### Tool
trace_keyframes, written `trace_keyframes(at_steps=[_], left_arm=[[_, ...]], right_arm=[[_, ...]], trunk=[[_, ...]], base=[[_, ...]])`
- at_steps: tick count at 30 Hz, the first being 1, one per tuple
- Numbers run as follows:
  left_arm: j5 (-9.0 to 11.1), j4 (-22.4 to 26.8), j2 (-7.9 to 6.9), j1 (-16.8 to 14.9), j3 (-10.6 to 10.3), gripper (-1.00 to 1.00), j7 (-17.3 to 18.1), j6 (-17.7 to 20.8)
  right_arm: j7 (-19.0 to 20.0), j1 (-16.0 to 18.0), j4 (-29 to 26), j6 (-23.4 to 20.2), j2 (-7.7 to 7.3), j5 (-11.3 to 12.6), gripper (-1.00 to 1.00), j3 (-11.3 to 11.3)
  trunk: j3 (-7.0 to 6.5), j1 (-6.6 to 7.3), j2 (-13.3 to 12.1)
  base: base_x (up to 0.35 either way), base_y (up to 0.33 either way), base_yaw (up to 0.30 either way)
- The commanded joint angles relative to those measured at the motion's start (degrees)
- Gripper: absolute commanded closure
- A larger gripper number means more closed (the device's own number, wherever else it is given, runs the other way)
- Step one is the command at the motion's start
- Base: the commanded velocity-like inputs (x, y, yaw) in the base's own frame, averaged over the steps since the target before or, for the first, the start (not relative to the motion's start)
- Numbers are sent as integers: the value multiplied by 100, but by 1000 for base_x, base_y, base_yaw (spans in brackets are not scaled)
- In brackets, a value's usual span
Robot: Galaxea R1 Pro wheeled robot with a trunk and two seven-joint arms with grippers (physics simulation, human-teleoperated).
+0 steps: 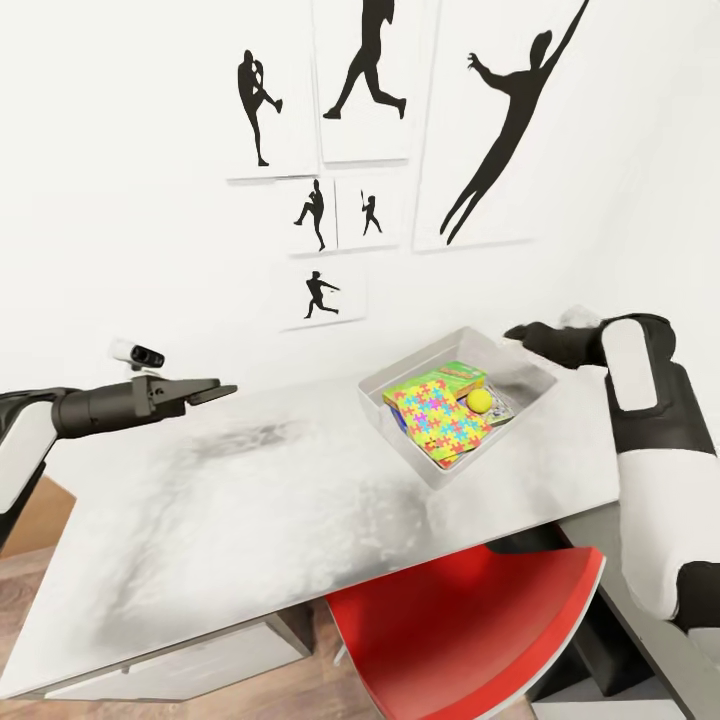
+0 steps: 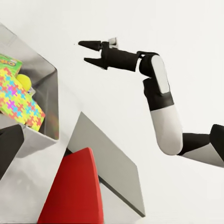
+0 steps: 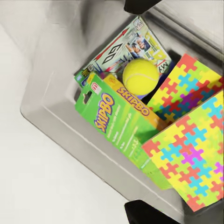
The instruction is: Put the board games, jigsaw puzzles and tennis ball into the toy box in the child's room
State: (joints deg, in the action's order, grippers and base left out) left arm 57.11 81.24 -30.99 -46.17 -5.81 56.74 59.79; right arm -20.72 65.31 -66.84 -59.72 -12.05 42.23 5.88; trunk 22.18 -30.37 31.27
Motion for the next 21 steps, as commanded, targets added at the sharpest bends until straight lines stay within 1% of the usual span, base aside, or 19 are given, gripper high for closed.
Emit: trace_keyframes(at_steps=[1, 2, 3, 4, 5, 6, 7, 9, 11, 12, 13, 14, 16, 17, 19, 20, 21], left_arm=[[2, -8, -43, 45, -9, -100, 18, 21], [0, -10, -64, 74, -9, -100, 19, 21], [-2, -14, -106, 131, -5, -100, 20, 21], [-1, -16, -145, 190, 0, -100, 23, 21], [0, -17, -166, 217, 0, -100, 25, 21], [2, -18, -204, 267, 3, -100, 27, 20], [2, -20, -220, 290, 5, -100, 28, 19], [2, -25, -279, 387, 7, -100, 42, 17], [2, -27, -310, 439, 8, -100, 54, 16], [3, -28, -337, 485, 9, -100, 76, 17], [5, -28, -349, 505, 9, -100, 91, 19], [7, -28, -375, 536, 9, -100, 135, 20], [8, -28, -403, 563, 9, -100, 196, 21], [8, -29, -420, 579, 9, -100, 233, 21], [14, -29, -471, 637, 9, -100, 372, 21], [12, -32, -505, 691, 9, -100, 484, 21], [12, -33, -522, 726, 9, -100, 544, 21]], right_arm=[[108, -191, -276, -28, -47, 230, -100, 225], [188, -301, -408, -28, -81, 325, -100, 318], [342, -547, -667, -28, -170, 564, -100, 466], [503, -828, -914, -28, -292, 876, -100, 578], [586, -982, -1029, -28, -365, 1062, -100, 627], [769, -1309, -1244, -28, -527, 1499, -100, 732], [866, -1481, -1344, -28, -613, 1743, -100, 788], [1308, -2234, -1720, -28, -914, 2807, -100, 1060], [1551, -2642, -1846, -28, -1020, 3321, -100, 1223], [1820, -3052, -1935, -28, -1089, 3765, -100, 1416], [1965, -3253, -1971, -28, -1112, 3957, -100, 1523], [2286, -3645, -2023, -28, -1135, 4261, -100, 1746], [2655, -4008, -2057, -28, -1137, 4459, -100, 1954], [3082, -4344, -2079, -28, -1130, 4585, -100, 2126], [3557, -4654, -2094, -28, -1115, 4659, -100, 2239], [4040, -4936, -2106, -28, -1086, 4701, -100, 2309], [4274, -5065, -2113, -28, -1064, 4715, -100, 2335]], trunk=[[4, -3, 8], [-1, -3, 8], [-8, -3, 8], [-15, -3, 8], [-22, -3, 8], [-30, -3, 8], [-38, -3, 8], [-54, -3, 8], [-71, -3, 8], [-80, -3, 8], [-88, -3, 8], [-96, -3, 8], [-113, -3, 8], [-122, -3, 8], [-139, -3, 8], [-148, -3, 8], [-156, -3, 8]], base=[[0, 0, -67], [0, 0, -82], [0, 0, -103], [0, 0, -116], [0, 0, -121], [0, 0, -128], [0, 0, -130], [0, 0, -135], [0, 0, -137], [-9, 0, -139], [-26, 0, -139], [-73, 0, -139], [-110, 0, -140], [-172, 0, -140], [-204, 0, -137], [-244, -20, -126], [-253, -37, -120]])
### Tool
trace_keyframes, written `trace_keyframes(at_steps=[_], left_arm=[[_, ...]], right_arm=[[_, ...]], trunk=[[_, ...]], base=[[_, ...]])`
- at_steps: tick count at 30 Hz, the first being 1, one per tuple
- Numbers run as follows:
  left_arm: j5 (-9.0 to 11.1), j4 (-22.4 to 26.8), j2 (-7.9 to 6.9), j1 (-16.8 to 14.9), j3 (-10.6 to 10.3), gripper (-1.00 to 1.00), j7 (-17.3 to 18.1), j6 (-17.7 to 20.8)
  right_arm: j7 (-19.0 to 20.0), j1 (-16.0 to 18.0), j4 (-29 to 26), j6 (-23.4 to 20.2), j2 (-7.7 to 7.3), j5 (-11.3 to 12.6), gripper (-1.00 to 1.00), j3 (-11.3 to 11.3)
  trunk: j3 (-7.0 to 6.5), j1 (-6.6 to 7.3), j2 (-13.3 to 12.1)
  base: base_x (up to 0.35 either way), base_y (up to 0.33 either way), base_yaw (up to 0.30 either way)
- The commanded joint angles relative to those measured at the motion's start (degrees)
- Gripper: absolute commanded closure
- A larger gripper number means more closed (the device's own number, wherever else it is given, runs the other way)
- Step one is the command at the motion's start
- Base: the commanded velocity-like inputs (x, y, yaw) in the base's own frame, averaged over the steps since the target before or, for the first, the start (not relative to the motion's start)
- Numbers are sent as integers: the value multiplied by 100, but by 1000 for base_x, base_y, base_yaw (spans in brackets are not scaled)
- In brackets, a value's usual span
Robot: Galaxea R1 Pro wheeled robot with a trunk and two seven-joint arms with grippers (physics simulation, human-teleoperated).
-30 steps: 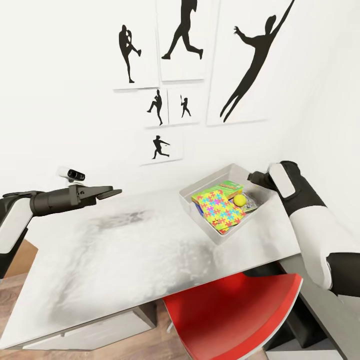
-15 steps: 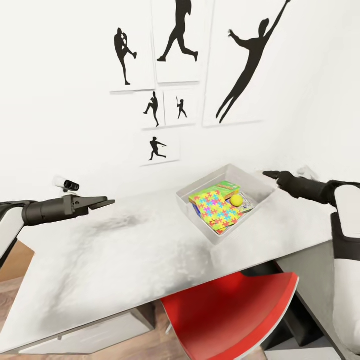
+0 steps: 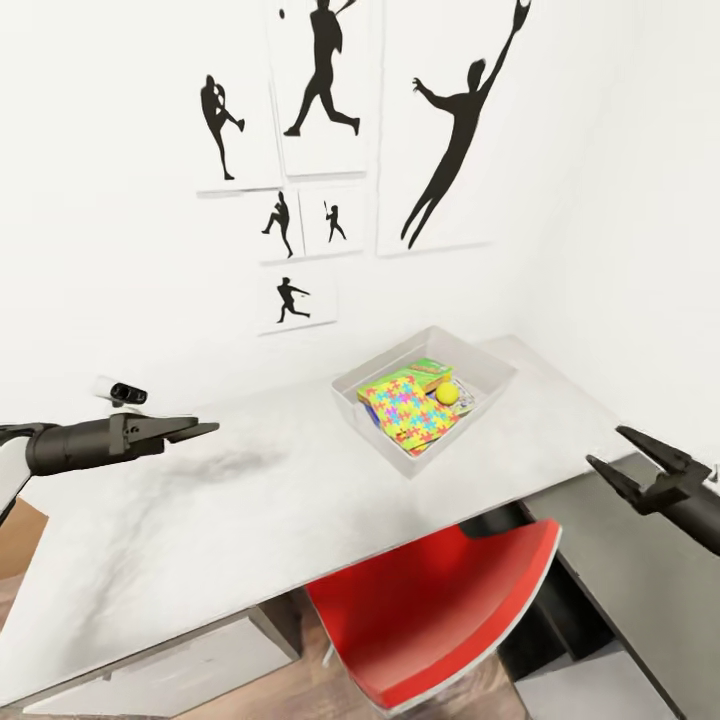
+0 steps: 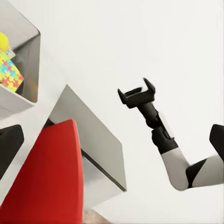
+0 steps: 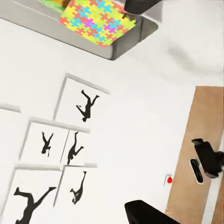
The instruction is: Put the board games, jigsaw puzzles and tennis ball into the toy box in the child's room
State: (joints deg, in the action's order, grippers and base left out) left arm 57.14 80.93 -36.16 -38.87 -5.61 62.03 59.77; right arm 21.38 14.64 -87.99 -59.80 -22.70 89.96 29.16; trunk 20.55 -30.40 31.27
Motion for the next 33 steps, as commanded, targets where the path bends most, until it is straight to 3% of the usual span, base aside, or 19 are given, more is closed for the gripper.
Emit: trace_keyframes(at_steps=[1, 3, 4, 9, 12, 15, 19, 23, 26, 29, 33], left_arm=[[9, -3, -23, 35, -10, -100, 78, 23], [0, -5, -75, 187, -1, -100, 280, 22], [-7, -6, -131, 305, 26, -100, 417, 20], [-13, -18, -332, 673, 172, -100, 711, 14], [-2, -1, -488, 1087, 379, -100, 1009, 10], [-25, 18, -553, 1427, 660, -100, 1433, 11], [-69, 26, -575, 1803, 983, -100, 1858, -13], [-76, 67, -582, 1928, 1205, -100, 1985, -4], [-79, 100, -580, 1980, 1288, -100, 2032, 8], [-84, 109, -579, 1995, 1308, -100, 2041, 13], [-95, 108, -583, 2002, 1325, -100, 2035, 16]], right_arm=[[283, -117, -6, -20, 31, -48, -100, 27], [853, -442, -77, -20, 178, -32, -100, 72], [1138, -652, -152, -20, 320, -43, -100, 96], [1537, -1091, -250, -20, 724, -253, -100, 127], [1756, -1276, -286, -20, 1050, -671, -100, 145], [2166, -1335, -297, -6, 1238, -971, -100, 132], [2755, -1360, -297, 405, 1343, -1265, -100, 105], [3334, -1371, -297, 691, 1352, -1546, -100, 101], [3775, -1377, -296, 919, 1372, -1953, -100, 96], [3928, -1378, -294, 1144, 1379, -2345, -100, 90], [4002, -1378, -291, 1310, 1382, -2605, -100, 91]], trunk=[[-1, 0, 7], [-18, 0, 7], [-27, 0, 7], [-71, 0, 7], [-97, 0, 7], [-123, 0, 7], [-158, 0, 7], [-211, 22, -33], [-291, 88, -153], [-363, 154, -273], [-443, 242, -434]], base=[[-253, -44, -114], [-200, -30, -101], [-117, -17, -93], [-63, -9, -88], [-19, -3, -84], [-7, -1, -81], [-25, 0, -57], [-70, 0, -18], [-22, 0, -5], [-9, 0, -2], [-3, 0, -1]])
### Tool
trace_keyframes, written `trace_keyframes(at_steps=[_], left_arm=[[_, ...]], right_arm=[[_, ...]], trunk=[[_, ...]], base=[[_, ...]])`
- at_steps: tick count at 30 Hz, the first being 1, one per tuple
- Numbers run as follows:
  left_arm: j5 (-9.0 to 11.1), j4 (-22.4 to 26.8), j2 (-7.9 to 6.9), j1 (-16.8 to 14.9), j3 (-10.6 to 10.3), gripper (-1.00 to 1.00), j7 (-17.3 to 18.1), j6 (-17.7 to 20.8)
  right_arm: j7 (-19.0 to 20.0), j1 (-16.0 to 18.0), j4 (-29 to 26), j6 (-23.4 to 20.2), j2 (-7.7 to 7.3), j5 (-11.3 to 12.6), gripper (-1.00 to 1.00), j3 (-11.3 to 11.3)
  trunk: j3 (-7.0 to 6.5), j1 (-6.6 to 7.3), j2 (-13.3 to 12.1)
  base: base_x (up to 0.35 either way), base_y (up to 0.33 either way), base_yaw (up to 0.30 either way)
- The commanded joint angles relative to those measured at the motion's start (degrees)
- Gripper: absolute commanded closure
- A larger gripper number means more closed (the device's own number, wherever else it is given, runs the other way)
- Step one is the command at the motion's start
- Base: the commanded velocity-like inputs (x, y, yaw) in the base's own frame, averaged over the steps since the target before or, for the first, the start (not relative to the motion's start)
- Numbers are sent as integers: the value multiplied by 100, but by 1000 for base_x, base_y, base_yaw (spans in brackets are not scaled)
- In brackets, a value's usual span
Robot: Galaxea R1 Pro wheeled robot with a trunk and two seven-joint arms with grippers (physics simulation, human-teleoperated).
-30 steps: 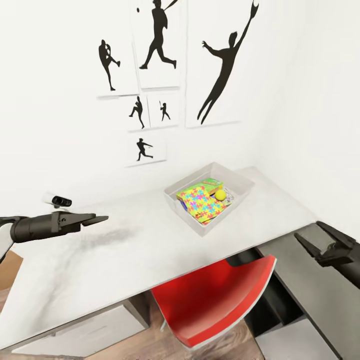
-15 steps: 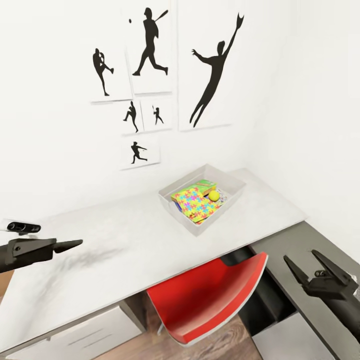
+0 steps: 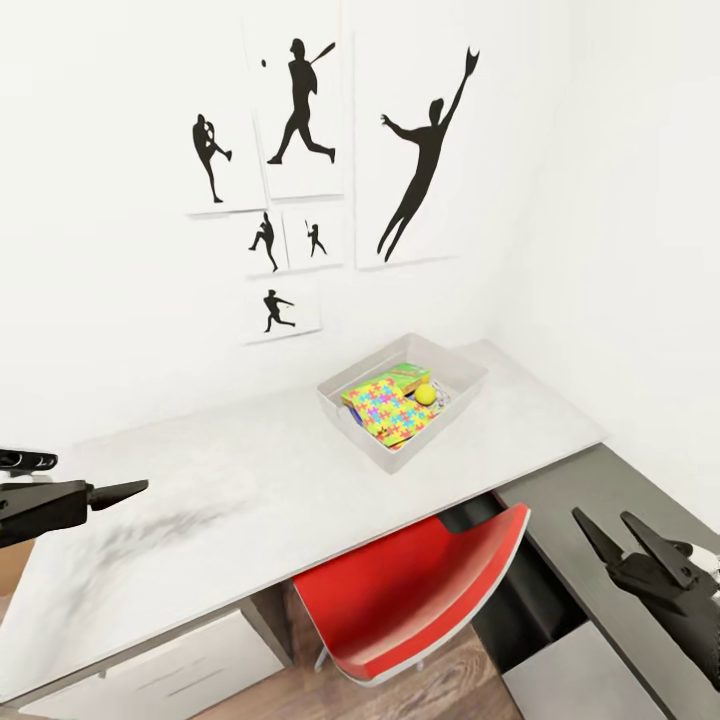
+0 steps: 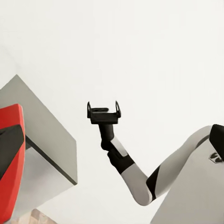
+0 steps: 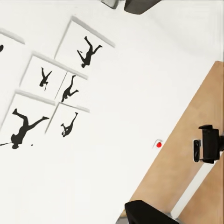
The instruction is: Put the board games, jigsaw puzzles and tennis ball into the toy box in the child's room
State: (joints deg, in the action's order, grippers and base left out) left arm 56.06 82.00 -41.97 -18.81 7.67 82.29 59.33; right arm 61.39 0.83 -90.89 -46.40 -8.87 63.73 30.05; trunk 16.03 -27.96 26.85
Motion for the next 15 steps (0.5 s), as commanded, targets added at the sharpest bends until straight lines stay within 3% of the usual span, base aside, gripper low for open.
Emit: trace_keyframes(at_steps=[1, 10, 15], left_arm=[[11, 1, -3, -3, -1, -100, 6, 60], [-140, -4, -4, 0, -4, -100, -10, 61], [-169, -8, -4, 0, -7, -100, -16, 61]], right_arm=[[7, 2, -2, -14, -1, -12, -100, 0], [31, 0, -7, 49, 3, -140, -100, 6], [37, 2, -8, 61, 5, -148, -100, 31]], trunk=[[-10, 20, -32], [-174, 217, -393], [-175, 218, -394]], base=[[-2, 0, 0], [0, 0, 0], [0, 0, 0]])
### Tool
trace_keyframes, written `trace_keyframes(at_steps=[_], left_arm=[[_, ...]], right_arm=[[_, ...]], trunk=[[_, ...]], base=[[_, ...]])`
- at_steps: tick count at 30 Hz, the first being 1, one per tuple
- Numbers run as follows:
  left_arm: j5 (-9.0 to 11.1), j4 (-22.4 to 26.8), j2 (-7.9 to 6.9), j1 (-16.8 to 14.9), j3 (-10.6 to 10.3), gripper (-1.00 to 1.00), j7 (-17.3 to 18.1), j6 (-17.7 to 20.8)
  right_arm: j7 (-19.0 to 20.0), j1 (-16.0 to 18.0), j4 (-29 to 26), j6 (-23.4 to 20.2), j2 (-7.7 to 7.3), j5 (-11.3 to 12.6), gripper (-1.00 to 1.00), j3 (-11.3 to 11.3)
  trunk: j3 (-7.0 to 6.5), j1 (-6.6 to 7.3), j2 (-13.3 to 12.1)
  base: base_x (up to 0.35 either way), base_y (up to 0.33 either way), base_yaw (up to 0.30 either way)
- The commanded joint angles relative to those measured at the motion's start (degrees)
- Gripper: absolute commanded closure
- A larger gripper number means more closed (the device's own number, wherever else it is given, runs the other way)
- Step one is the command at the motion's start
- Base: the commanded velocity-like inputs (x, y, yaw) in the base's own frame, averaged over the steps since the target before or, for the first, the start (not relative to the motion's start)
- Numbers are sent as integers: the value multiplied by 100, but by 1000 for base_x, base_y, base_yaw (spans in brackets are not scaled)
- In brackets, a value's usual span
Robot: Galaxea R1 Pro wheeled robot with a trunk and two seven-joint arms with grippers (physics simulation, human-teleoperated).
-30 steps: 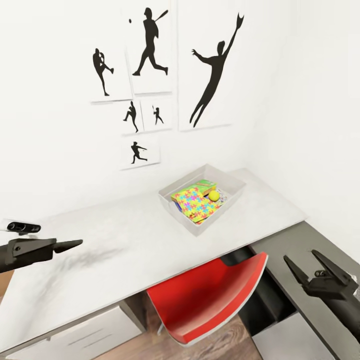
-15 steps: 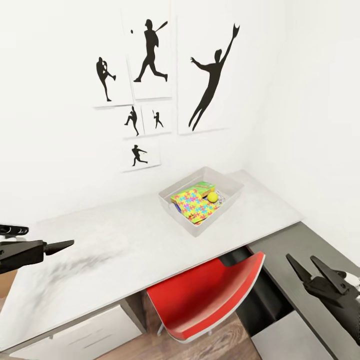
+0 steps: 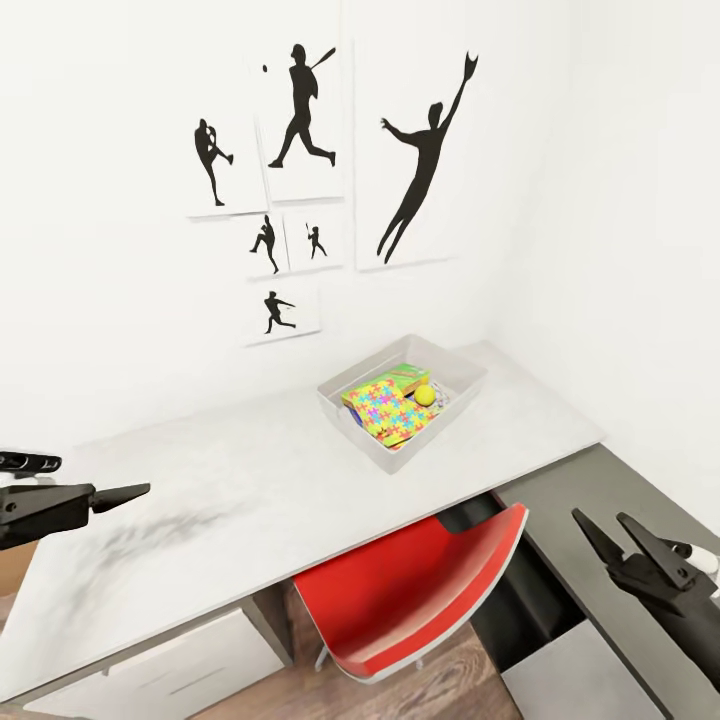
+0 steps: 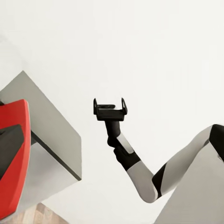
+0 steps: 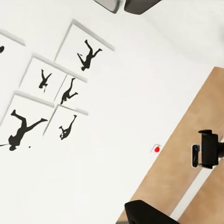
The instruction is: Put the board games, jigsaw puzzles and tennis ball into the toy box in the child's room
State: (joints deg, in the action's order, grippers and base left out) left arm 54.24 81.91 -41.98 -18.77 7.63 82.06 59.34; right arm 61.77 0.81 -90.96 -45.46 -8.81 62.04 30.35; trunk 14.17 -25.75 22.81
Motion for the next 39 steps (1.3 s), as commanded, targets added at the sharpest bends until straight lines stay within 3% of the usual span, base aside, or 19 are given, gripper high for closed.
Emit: trace_keyframes(at_steps=[1, 24, 39], left_arm=[[11, -1, -3, -4, -2, -100, 7, 60], [-9, -3, 6, -4, -22, -100, 3, 52], [-4, 0, -2, -4, 2, -100, 14, 50]], right_arm=[[0, 5, -1, -29, -2, 19, -100, 5], [178, 5, -8, -18, -2, 14, -100, 32], [478, 5, -2, 253, -6, 11, -100, 10]], trunk=[[11, -3, 11], [8, -3, 11], [-97, -3, 11]], base=[[0, 0, 0], [-60, 0, -2], [-178, 0, -142]])
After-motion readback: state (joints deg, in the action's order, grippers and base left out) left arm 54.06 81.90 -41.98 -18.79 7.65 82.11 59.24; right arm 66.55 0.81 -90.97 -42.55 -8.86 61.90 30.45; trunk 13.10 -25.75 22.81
